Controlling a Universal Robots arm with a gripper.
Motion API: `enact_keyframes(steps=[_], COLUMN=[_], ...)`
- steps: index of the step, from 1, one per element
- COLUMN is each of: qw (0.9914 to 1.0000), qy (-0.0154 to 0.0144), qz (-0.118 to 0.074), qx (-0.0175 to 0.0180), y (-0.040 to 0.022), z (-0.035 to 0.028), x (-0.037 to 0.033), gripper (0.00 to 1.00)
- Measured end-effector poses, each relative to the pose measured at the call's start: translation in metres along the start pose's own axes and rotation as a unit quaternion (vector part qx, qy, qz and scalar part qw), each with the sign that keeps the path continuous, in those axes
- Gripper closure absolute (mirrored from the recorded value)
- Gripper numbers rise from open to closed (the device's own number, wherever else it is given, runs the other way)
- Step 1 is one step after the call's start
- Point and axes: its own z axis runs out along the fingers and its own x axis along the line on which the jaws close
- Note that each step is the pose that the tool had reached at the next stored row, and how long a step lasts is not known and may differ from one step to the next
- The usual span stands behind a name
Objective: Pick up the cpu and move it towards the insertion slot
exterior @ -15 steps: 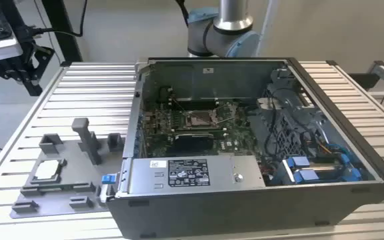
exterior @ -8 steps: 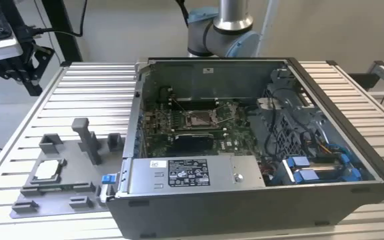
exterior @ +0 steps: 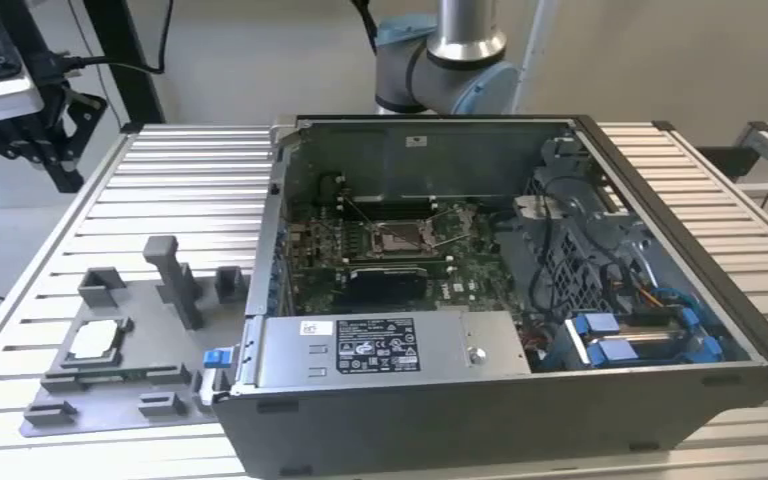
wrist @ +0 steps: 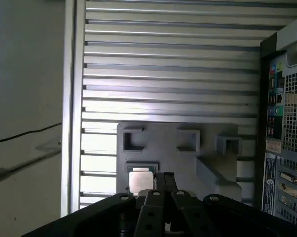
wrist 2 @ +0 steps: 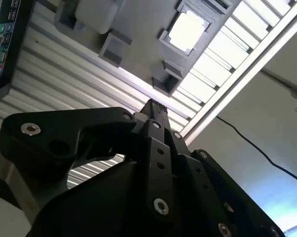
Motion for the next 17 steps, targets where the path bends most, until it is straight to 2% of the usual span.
enact_keyframes(steps=[2, 7, 9, 14, 17], qw=[1.00000, 1.00000, 1.00000, 1.00000, 1.00000], qy=[-0.0001, -0.0001, -0.0001, -0.0001, -0.0001], qz=[0.000, 0.000, 0.000, 0.000, 0.000], qx=[-0.0002, -0.0003, -0.0003, -0.0003, -0.0003], y=[-0.0067, -0.0286, -0.0341, -0.0346, -0.0346], z=[0.0001, 0.0008, 0.0018, 0.0048, 0.0053], x=[0.0014, 0.0050, 0.0081, 0.0161, 0.0166], gripper=[1.00, 1.00, 1.00, 1.00, 1.00])
